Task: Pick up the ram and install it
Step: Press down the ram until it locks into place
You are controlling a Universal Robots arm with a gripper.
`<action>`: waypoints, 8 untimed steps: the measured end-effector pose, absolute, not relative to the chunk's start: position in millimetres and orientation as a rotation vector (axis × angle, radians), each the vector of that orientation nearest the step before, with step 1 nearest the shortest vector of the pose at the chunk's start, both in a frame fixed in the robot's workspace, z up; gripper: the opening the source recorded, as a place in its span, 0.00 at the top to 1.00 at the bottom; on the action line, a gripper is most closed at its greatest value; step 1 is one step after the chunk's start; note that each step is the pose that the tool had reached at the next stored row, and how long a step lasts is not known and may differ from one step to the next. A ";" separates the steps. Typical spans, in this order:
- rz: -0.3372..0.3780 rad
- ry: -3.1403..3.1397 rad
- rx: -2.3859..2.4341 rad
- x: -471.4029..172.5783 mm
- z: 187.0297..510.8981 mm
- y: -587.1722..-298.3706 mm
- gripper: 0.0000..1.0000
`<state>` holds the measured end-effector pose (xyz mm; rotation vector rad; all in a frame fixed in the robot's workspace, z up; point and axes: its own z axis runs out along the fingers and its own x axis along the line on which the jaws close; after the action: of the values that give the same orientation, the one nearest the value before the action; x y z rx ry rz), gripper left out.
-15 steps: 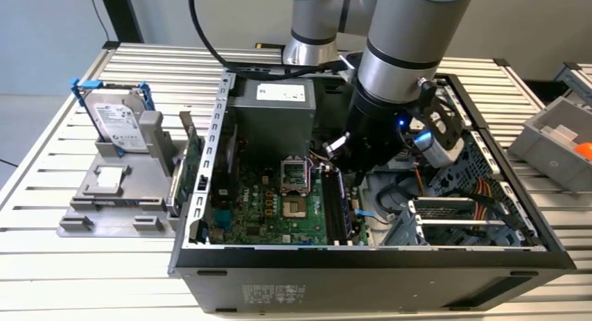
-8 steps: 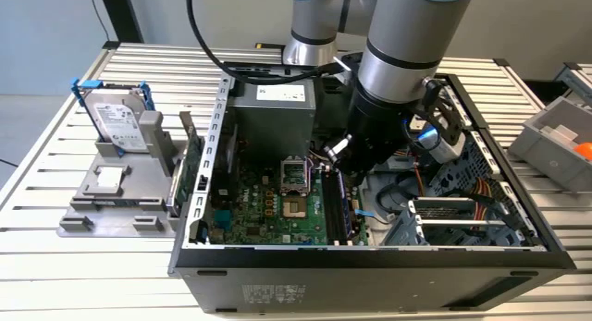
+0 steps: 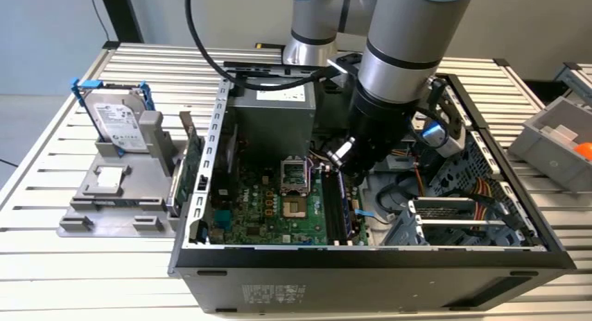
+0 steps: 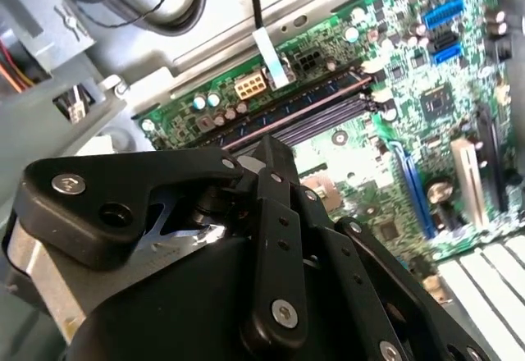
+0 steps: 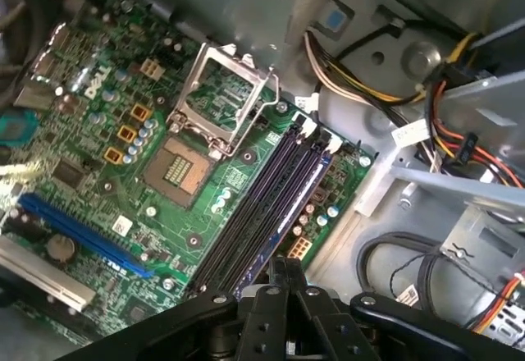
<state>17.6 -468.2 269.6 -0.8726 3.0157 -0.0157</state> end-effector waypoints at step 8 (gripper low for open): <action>-0.015 2.952 -1.066 17.6 269.6 -468.2 1.00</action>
<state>17.6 -468.2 269.6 -1.0655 2.9524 -0.0154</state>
